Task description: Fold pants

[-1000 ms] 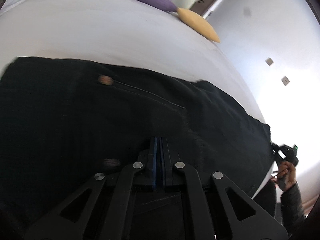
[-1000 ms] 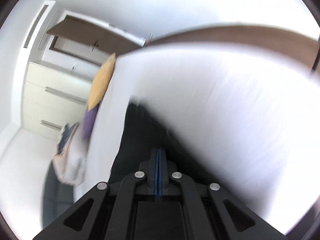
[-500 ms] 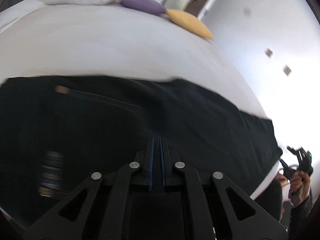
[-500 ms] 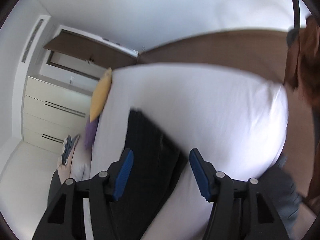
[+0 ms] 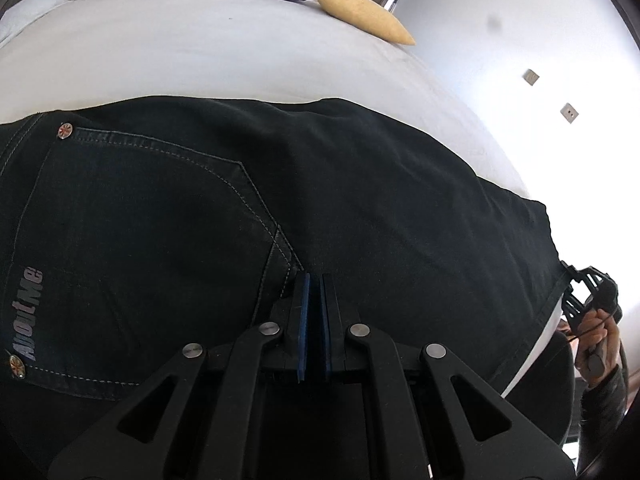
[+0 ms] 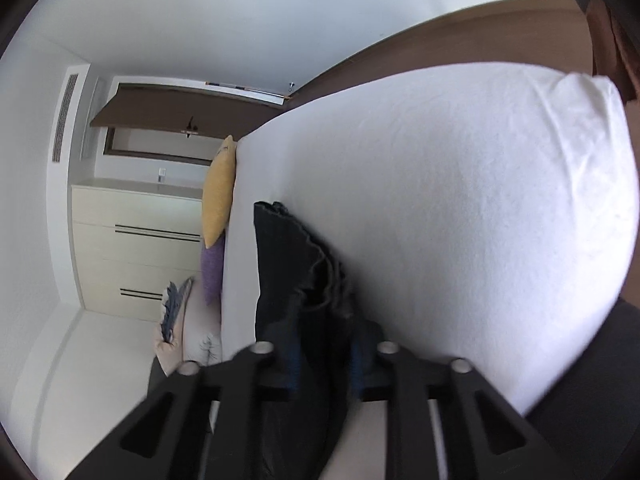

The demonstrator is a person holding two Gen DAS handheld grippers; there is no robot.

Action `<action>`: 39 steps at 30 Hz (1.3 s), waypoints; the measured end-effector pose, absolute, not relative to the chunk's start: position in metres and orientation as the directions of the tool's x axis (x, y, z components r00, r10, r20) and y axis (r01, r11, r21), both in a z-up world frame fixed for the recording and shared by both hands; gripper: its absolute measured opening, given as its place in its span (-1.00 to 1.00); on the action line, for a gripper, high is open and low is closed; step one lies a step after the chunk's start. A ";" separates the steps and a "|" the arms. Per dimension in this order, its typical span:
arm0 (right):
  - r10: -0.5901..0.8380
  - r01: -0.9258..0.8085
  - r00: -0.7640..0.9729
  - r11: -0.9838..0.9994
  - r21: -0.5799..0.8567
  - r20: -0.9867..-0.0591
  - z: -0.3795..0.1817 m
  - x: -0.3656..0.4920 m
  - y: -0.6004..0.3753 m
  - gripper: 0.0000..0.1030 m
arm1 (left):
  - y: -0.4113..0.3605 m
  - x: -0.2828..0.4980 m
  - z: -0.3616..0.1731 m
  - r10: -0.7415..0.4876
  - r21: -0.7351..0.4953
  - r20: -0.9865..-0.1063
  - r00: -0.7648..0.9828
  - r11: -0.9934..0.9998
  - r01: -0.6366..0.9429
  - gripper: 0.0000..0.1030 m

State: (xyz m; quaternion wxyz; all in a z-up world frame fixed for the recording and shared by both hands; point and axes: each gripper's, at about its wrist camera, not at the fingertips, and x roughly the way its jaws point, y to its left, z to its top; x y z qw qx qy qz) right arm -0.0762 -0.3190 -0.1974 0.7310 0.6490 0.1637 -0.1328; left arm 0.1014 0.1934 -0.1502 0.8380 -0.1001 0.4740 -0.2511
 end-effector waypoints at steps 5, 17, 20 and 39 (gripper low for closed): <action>-0.001 0.437 0.896 0.182 0.881 -0.444 -0.188 -0.072 -0.315 -0.76 | 0.179 0.098 -0.156 -0.514 -0.404 -0.746 0.423 0.855 0.326 -0.91; -0.099 0.246 0.787 0.955 0.163 -0.609 -0.082 0.027 -0.103 -0.78 | 0.149 0.110 -0.145 -0.514 -0.433 -0.751 0.415 0.857 0.278 -0.90; -0.150 0.088 0.767 0.988 -0.130 -0.624 -0.098 0.044 -0.021 -0.78 | 0.154 0.112 -0.137 -0.569 -0.510 -0.727 0.384 0.822 0.252 -0.87; -0.213 -0.032 0.786 0.924 -0.382 -0.581 -0.122 0.028 0.059 -0.77 | 0.074 0.152 -0.120 -0.821 -0.792 -0.555 0.131 0.570 0.218 0.94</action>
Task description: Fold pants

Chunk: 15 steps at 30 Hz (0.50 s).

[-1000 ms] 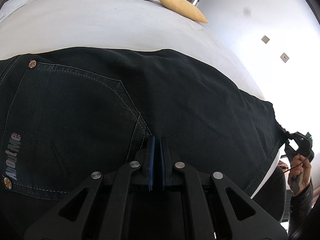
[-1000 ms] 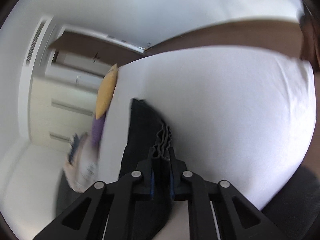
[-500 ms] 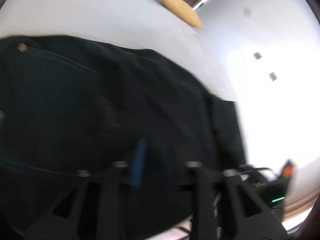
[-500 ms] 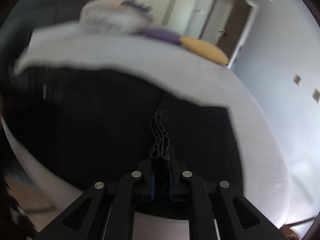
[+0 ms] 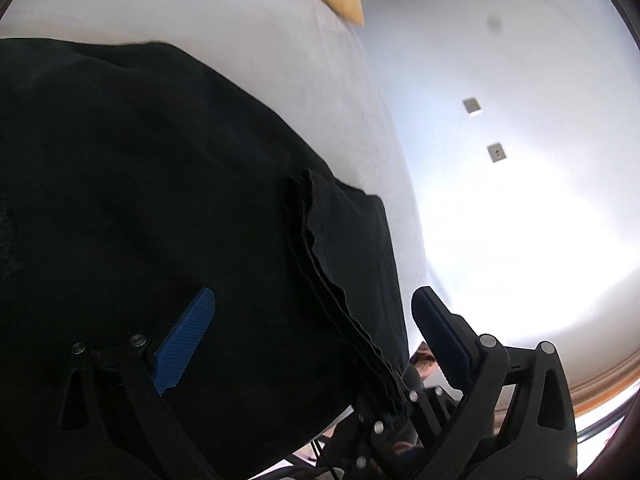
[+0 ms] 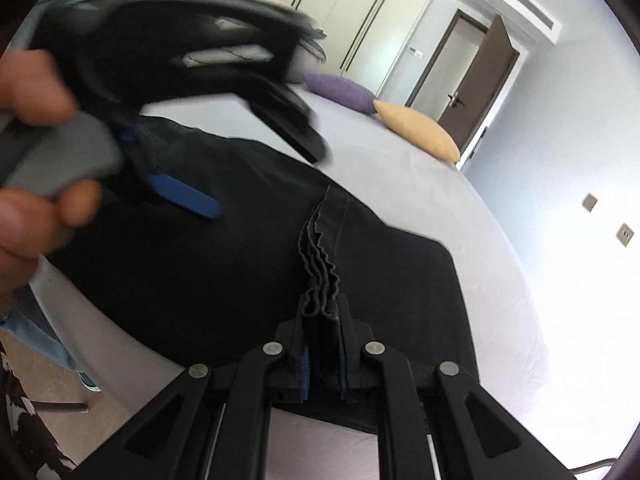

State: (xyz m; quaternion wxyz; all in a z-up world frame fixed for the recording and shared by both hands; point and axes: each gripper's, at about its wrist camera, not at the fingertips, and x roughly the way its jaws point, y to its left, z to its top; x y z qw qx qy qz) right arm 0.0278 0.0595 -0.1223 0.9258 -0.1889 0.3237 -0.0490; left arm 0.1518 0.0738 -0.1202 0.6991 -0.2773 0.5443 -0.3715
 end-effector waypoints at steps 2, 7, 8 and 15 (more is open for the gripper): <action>-0.200 -0.038 0.790 0.928 -0.372 -0.579 -0.117 0.022 0.064 -0.77 | 0.071 0.155 -0.122 -0.818 -0.790 -0.563 0.119 0.575 0.213 0.83; -0.163 -0.084 0.804 0.921 -0.380 -0.572 -0.108 0.018 0.084 -0.77 | 0.066 0.170 -0.123 -0.804 -0.779 -0.589 0.083 0.593 0.204 -0.31; -0.153 -0.098 0.804 0.919 -0.383 -0.574 -0.108 0.016 0.089 -0.77 | 0.068 0.173 -0.122 -0.796 -0.771 -0.599 0.084 0.602 0.208 -0.46; -0.079 -0.190 0.803 0.905 -0.380 -0.591 -0.106 0.011 0.114 -0.77 | 0.083 0.183 -0.107 -0.763 -0.715 -0.636 0.113 0.638 0.284 -0.78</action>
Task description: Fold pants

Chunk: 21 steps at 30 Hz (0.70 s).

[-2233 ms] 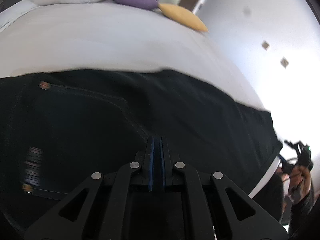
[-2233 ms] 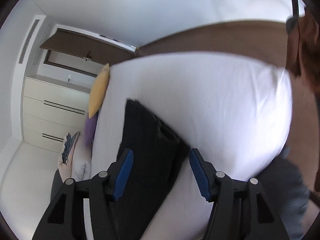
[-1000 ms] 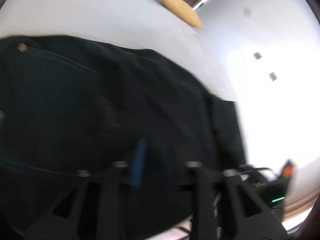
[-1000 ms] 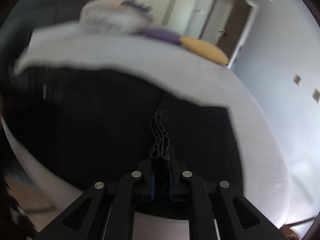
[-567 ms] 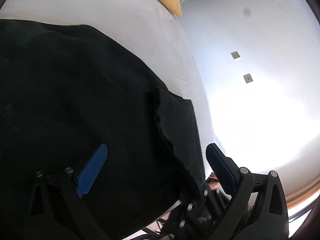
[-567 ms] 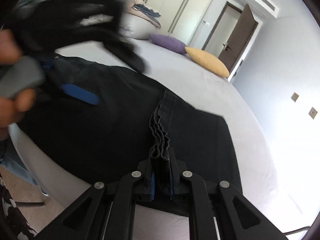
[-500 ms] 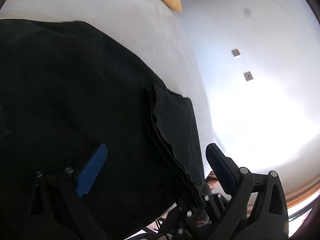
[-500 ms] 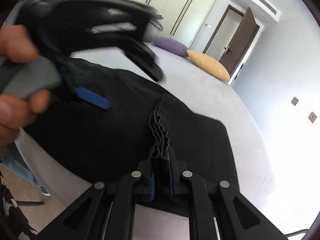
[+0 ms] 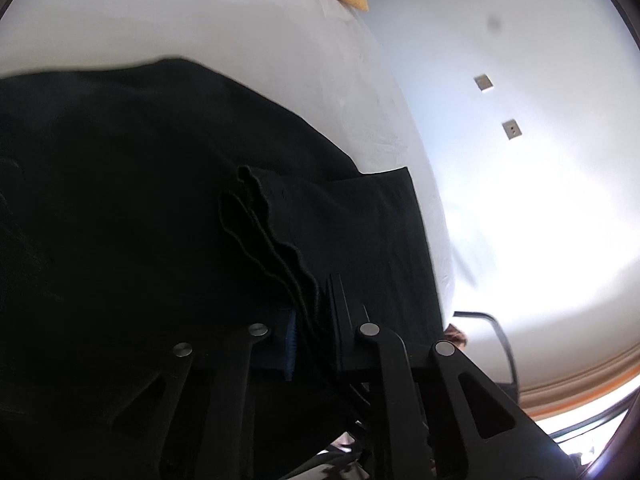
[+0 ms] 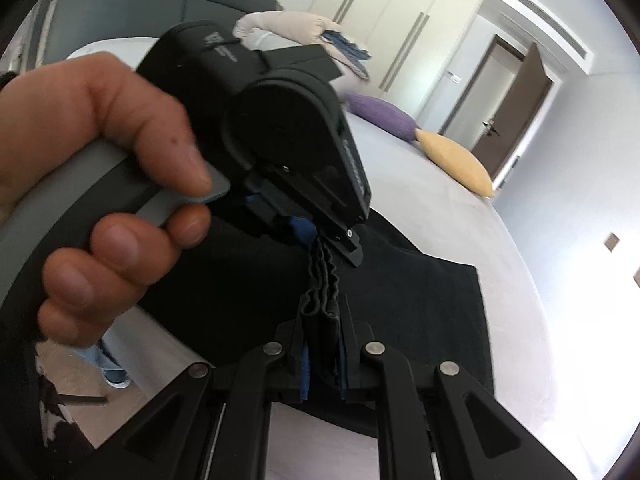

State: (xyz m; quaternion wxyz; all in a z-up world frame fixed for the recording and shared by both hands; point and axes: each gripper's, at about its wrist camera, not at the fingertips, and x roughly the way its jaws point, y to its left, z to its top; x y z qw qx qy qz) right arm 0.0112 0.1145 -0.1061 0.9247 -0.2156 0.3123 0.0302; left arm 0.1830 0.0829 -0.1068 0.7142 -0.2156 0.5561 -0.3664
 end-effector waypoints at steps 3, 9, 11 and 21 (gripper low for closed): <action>-0.042 -0.230 0.805 0.898 -0.375 -0.592 -0.102 0.016 0.127 -0.77 | 0.097 0.195 -0.094 -0.736 -0.673 -0.664 0.132 0.666 0.322 -0.79; 0.014 -0.297 0.791 0.882 -0.365 -0.612 -0.110 0.037 0.130 -0.76 | 0.133 0.222 -0.082 -0.683 -0.607 -0.713 0.157 0.714 0.349 -0.80; 0.027 -0.314 0.783 0.879 -0.358 -0.622 -0.116 0.035 0.125 -0.76 | 0.143 0.229 -0.085 -0.675 -0.601 -0.720 0.160 0.722 0.342 -0.80; 0.067 -0.391 0.718 0.862 -0.323 -0.693 -0.136 0.060 0.136 -0.73 | 0.177 0.240 -0.114 -0.626 -0.560 -0.759 0.178 0.768 0.312 -0.79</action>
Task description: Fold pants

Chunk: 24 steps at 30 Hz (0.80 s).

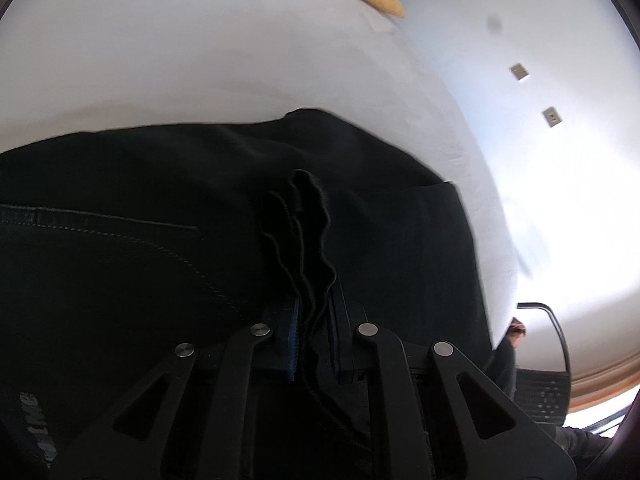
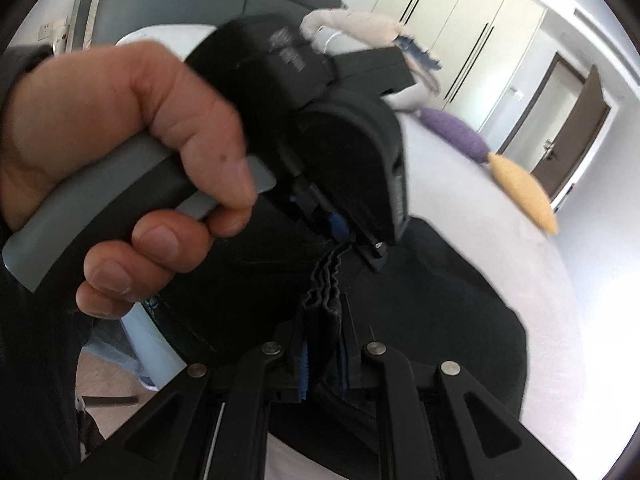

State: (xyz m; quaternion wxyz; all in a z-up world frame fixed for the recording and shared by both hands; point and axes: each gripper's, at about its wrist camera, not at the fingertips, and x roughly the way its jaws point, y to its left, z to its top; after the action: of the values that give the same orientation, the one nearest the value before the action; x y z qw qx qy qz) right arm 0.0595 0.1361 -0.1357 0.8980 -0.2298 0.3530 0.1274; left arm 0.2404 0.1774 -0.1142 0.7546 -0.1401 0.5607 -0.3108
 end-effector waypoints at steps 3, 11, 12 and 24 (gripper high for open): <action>0.117 -0.414 0.672 0.879 -0.239 -0.731 -0.144 0.071 0.129 -0.41 | 0.179 0.237 -0.121 -0.630 -0.560 -0.754 0.188 0.765 0.316 -0.76; 0.352 -0.433 0.605 0.898 0.076 -0.714 -0.119 0.036 0.067 0.24 | 0.187 0.215 -0.083 -0.365 -0.234 -0.836 0.409 0.913 0.335 -0.68; 0.385 -0.425 0.599 0.896 0.128 -0.702 -0.113 0.034 0.052 0.22 | 0.184 0.210 -0.076 -0.347 -0.201 -0.827 0.442 0.917 0.344 -0.68; 0.627 -0.044 0.568 0.670 0.741 -0.533 -0.118 0.089 -0.176 -0.67 | 0.100 0.154 -0.108 -0.305 -0.026 -0.834 0.460 0.854 0.519 -0.68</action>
State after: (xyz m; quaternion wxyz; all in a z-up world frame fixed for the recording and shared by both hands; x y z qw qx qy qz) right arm 0.0887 -0.1764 -0.1184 0.8134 0.3501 0.4163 0.2064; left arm 0.1538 0.1001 -0.1081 0.8465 0.1169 0.4588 -0.2435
